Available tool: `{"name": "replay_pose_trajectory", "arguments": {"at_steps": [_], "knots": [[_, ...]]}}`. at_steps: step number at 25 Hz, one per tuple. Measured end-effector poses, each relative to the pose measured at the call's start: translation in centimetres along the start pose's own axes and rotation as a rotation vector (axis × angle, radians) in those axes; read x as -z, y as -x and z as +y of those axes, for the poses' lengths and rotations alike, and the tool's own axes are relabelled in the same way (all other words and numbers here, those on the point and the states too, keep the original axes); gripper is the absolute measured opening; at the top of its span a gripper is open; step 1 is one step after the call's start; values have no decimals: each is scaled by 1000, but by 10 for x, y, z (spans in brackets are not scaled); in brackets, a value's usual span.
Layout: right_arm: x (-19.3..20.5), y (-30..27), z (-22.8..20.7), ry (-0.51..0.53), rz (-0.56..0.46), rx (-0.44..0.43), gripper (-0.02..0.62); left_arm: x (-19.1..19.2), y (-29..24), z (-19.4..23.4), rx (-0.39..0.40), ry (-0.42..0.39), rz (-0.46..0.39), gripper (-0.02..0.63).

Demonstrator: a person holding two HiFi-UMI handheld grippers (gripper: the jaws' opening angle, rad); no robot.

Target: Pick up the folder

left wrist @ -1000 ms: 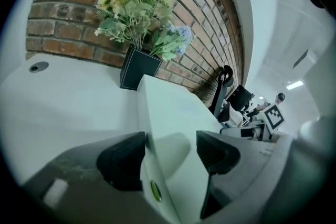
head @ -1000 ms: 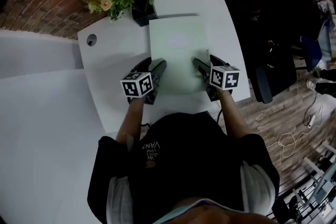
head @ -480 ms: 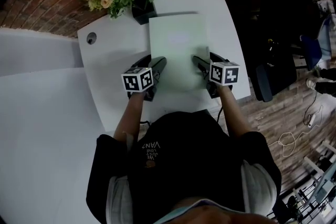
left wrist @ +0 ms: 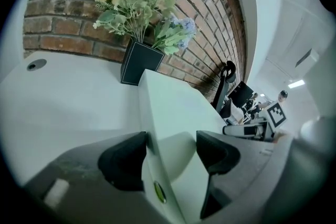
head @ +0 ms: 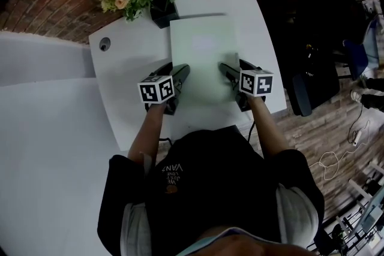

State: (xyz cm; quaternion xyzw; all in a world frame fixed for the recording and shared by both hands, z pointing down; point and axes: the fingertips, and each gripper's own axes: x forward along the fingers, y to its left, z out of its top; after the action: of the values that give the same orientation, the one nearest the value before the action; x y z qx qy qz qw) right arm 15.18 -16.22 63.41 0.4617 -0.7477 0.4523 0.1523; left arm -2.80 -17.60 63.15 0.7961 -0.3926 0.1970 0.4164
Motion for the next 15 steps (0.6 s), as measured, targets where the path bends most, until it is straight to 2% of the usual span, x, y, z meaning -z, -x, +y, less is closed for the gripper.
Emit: {"name": "replay_pose_trajectory", "arguments": {"at_steps": [15], "knots": [[3, 2, 2, -15, 14, -2, 334, -5, 3, -3, -11, -2, 1, 298]]}}
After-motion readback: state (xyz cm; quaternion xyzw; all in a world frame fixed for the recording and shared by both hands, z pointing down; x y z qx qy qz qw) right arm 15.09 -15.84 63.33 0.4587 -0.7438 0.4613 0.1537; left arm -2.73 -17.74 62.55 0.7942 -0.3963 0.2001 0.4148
